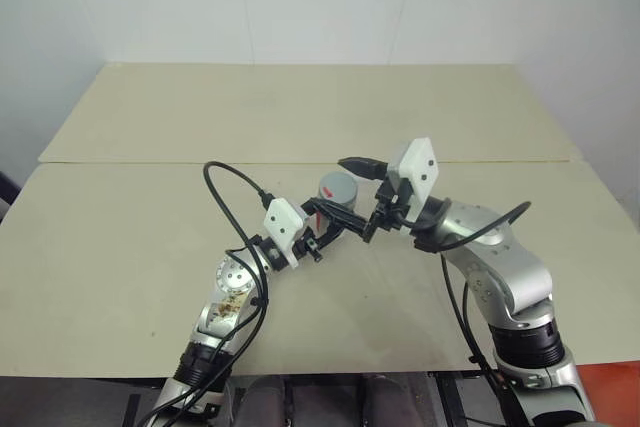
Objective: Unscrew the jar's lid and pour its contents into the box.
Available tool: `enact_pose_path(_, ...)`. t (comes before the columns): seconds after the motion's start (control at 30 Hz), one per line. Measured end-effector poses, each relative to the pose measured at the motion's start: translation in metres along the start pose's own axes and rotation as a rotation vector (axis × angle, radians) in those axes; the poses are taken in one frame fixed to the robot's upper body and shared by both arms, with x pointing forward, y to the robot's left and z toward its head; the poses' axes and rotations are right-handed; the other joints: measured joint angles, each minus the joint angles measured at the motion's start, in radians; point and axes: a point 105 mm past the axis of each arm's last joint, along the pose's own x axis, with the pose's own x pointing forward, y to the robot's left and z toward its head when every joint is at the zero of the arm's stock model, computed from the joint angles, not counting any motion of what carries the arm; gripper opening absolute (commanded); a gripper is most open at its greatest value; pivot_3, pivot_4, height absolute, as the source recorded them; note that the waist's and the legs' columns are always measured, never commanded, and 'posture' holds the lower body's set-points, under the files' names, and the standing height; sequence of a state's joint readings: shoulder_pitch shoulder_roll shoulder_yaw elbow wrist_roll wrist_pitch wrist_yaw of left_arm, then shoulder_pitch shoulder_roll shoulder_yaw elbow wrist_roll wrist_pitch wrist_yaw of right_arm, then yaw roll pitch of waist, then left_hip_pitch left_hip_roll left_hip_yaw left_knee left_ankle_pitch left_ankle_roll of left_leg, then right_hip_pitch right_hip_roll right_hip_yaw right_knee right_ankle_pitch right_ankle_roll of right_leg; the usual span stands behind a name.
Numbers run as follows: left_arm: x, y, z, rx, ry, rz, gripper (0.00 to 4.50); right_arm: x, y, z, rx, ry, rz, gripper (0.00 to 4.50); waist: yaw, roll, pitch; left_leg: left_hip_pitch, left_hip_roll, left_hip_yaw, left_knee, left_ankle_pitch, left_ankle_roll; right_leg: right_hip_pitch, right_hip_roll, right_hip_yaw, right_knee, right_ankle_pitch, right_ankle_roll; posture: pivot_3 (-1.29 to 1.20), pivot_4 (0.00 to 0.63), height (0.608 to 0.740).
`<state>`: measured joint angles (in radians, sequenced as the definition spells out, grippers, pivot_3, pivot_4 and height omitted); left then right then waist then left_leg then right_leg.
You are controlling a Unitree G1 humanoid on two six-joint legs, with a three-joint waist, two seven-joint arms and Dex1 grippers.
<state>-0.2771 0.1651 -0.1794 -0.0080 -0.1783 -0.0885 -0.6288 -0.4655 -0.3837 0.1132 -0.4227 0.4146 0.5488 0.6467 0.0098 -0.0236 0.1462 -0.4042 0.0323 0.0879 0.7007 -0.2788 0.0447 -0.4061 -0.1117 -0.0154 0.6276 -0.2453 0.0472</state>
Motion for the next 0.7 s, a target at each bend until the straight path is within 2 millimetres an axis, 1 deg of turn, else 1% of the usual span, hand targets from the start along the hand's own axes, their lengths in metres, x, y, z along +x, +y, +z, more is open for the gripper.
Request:
enact_pose_path(0.03,0.0,0.0,0.0,0.0,0.0,0.0,2.01,-0.0003,0.0001,-0.0007,0.002,0.002,-0.001,4.48,0.0,0.0,0.0,0.0,0.0,0.0,0.0,0.0,0.0,0.0,0.0,0.0,0.0,0.0,0.0,0.0,0.15,0.74)
enact_pose_path(0.13,-0.0001,0.0003,0.0,0.0,0.0,0.001,2.01,-0.0007,0.0,-0.002,0.003,0.005,-0.004,3.91,0.0,0.0,0.0,0.0,0.0,0.0,0.0,0.0,0.0,0.0,0.0,0.0,0.0,0.0,0.0,0.0,0.15,0.74)
enact_pose_path(0.2,-0.0002,0.0004,0.0001,0.0,0.0,0.002,2.01,-0.0009,-0.0005,-0.0024,0.0,0.009,-0.008,3.19,0.0,0.0,0.0,0.0,0.0,0.0,0.0,0.0,0.0,0.0,0.0,0.0,0.0,0.0,0.0,0.0,0.15,0.74)
enact_pose_path(0.23,-0.0001,0.0004,0.0002,-0.001,-0.001,0.002,2.01,-0.0009,-0.0004,-0.0027,0.0,0.01,-0.007,2.9,0.0,0.0,0.0,0.0,0.0,0.0,0.0,0.0,0.0,0.0,0.0,0.0,0.0,0.0,0.0,0.0,0.15,0.74)
enact_pose_path(0.57,-0.0001,0.0005,0.0002,-0.001,-0.001,0.002,2.01,-0.0006,-0.0002,-0.0028,0.0,0.008,-0.009,2.9,0.0,0.0,0.0,0.0,0.0,0.0,0.0,0.0,0.0,0.0,0.0,0.0,0.0,0.0,0.0,0.0,0.15,0.74)
enact_pose_path(0.7,-0.0007,0.001,-0.0014,0.0,0.006,0.003,2.01,0.0003,-0.0004,-0.0043,0.032,0.016,-0.014,2.9,0.0,0.0,0.0,0.0,0.0,0.0,0.0,0.0,0.0,0.0,0.0,0.0,0.0,0.0,0.0,0.0,0.15,0.74)
